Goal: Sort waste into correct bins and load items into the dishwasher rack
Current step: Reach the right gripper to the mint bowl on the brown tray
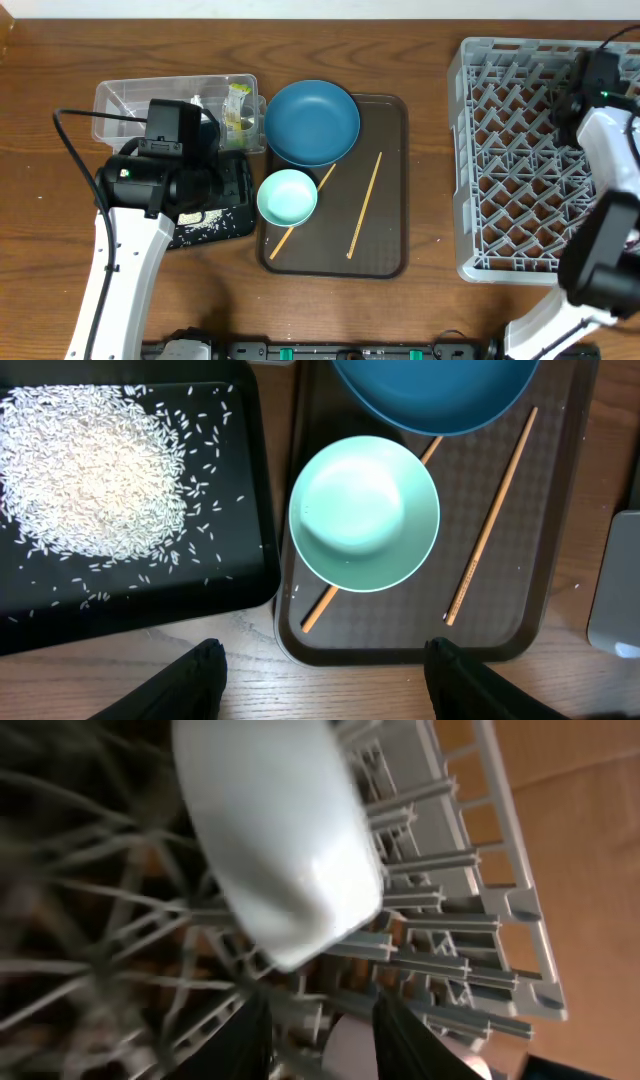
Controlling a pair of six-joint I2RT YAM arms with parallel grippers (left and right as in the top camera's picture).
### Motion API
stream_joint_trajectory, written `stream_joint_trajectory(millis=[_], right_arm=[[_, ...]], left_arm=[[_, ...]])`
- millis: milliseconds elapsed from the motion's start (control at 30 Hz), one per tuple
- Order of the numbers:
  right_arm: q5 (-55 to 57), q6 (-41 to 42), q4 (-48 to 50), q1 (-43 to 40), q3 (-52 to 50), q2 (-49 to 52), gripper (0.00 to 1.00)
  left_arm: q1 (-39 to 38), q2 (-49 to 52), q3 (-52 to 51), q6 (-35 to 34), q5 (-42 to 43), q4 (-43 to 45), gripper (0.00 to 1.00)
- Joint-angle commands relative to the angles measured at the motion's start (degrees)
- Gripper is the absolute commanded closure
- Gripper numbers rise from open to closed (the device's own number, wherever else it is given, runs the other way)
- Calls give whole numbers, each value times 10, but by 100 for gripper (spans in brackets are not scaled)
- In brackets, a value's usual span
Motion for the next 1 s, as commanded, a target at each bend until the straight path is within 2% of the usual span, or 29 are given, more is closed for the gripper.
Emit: stream_joint_trajectory(millis=[0,167,300,333,433,467,700,967], right_arm=[[-158,14,-16,38,2,-89,61],[-417,20,-30,104,2,-150,54],[-499,62,-39,182,2,-154,50],[-505,72,-43,207,2,-150,49],[-505,95,-53,276,2,-134,49],[-505,100,-55,297,2,-128,49],[-503,163,-52,441,2,-51,49],[-474,251,-34,537,2,45,48]], left_arm=[[3,2,0,-7,-4,-2,34],[3,2,0,-7,-18,-7,34],[3,2,0,-8,-54,-25,33],[3,2,0,-10,-69,-30,34],[3,2,0,-73,-145,-54,33],[3,2,0,-89,-161,-60,30],[3,2,0,-150,-229,-86,23],[3,2,0,-155,-245,-90,16]])
